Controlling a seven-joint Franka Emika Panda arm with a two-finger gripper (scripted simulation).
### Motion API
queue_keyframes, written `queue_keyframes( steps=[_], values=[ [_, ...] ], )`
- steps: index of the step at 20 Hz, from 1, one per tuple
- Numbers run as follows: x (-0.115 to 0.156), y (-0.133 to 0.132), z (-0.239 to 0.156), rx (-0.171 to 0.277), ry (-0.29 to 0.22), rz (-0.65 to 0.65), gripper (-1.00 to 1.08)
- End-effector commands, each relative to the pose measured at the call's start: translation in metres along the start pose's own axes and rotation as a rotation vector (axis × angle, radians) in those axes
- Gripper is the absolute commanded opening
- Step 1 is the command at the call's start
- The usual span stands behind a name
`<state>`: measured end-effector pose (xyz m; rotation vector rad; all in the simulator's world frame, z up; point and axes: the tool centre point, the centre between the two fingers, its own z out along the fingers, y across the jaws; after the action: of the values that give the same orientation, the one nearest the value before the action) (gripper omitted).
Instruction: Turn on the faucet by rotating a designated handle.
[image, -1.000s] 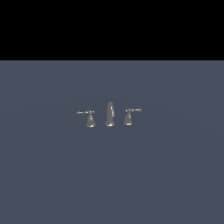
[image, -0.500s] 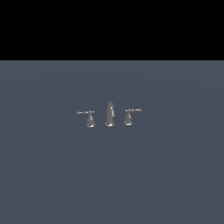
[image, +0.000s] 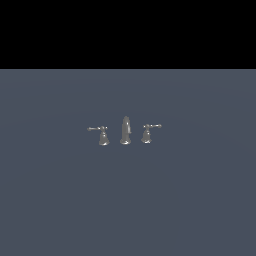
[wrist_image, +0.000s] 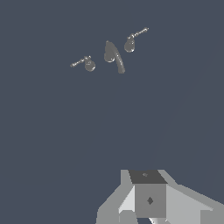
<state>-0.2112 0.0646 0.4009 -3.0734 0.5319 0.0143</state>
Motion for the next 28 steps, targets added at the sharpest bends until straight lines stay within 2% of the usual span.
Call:
queue_keyframes(
  steps=[1, 15, 28],
  values=[
    [0.005, -0.013, 0.015, 0.001, 0.001, 0.052, -1.0],
    [0.047, -0.077, 0.096, 0.003, 0.003, 0.328, -1.0],
    [0.094, -0.12, 0.161, 0.005, 0.006, 0.553, -1.0]
  ],
)
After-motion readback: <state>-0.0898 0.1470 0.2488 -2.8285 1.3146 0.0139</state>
